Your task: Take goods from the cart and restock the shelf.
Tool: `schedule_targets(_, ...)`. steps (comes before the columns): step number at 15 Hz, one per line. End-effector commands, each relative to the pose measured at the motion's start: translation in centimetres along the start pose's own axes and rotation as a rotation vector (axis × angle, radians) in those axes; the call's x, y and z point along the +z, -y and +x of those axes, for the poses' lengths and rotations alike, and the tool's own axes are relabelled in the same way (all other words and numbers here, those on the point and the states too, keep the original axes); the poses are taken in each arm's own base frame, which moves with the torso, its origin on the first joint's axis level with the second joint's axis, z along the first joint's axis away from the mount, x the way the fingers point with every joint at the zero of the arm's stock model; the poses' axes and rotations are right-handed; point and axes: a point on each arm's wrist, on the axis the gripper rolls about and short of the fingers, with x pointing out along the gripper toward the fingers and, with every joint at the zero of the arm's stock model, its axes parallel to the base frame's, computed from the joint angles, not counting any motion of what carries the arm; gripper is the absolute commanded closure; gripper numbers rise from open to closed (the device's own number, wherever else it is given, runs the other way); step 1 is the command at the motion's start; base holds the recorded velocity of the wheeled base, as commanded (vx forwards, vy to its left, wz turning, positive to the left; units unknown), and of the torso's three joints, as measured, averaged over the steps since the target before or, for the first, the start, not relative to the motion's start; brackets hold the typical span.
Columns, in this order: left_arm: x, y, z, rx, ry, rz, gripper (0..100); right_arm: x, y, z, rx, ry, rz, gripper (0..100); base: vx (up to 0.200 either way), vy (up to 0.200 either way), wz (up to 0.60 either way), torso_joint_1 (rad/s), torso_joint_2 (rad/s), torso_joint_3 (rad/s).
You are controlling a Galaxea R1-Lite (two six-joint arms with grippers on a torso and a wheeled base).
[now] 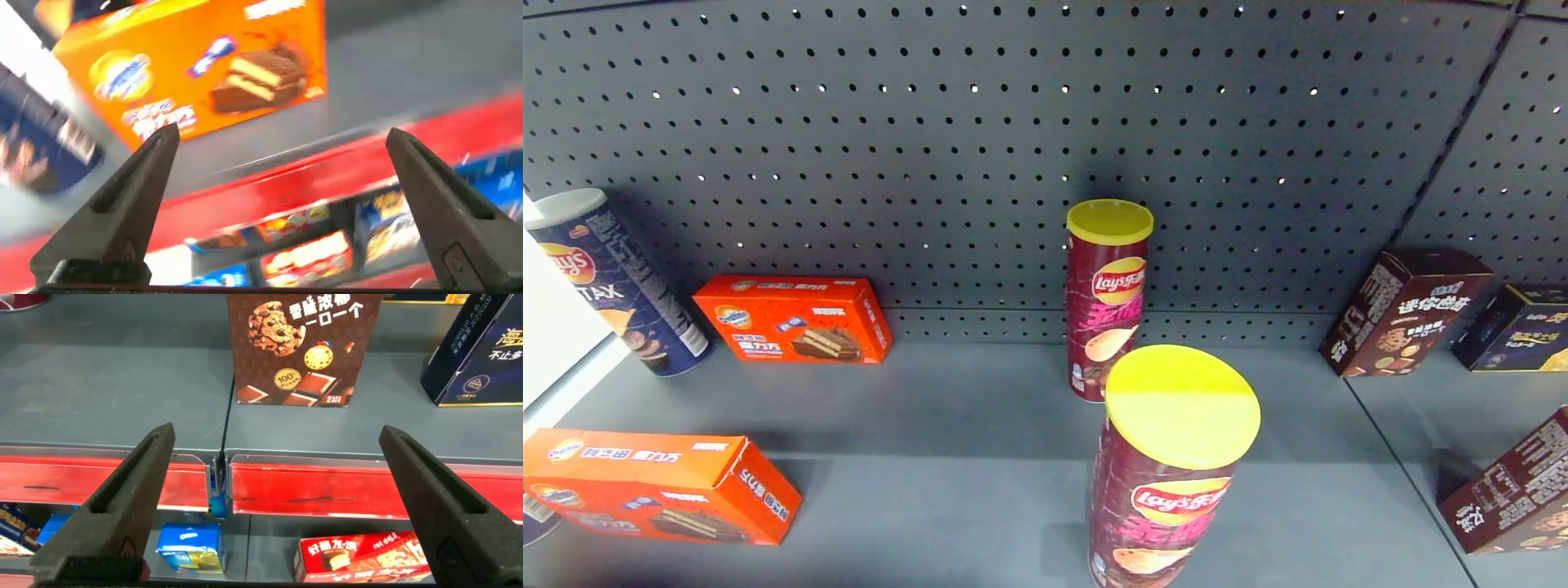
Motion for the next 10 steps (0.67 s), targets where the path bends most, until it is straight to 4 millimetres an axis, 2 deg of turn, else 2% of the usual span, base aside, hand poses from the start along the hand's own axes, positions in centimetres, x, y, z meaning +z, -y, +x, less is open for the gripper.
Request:
schedule_targets(1, -0.19, -0.01, -0.18, 0.014, 0.02, -0.029, 0, 0.02, 0.0, -0.01, 0.0, 0.002, -0.001, 0, 0.0, 0.0, 0.0, 0.0, 0.0, 0.0)
schedule_targets(5, -0.21, 0.01, -0.18, 0.004, 0.019, -0.054, 0, 0.0, 0.0, -0.01, 0.0, 0.0, -0.001, 0, 0.0, 0.0, 0.0, 0.0, 0.0, 0.0)
schedule_targets(10, -0.2, 0.37, -0.21, -0.152, 0.034, -0.102, 0, 0.02, 0.0, -0.01, 0.0, 0.002, -0.001, 0, 0.0, 0.0, 0.0, 0.0, 0.0, 0.0)
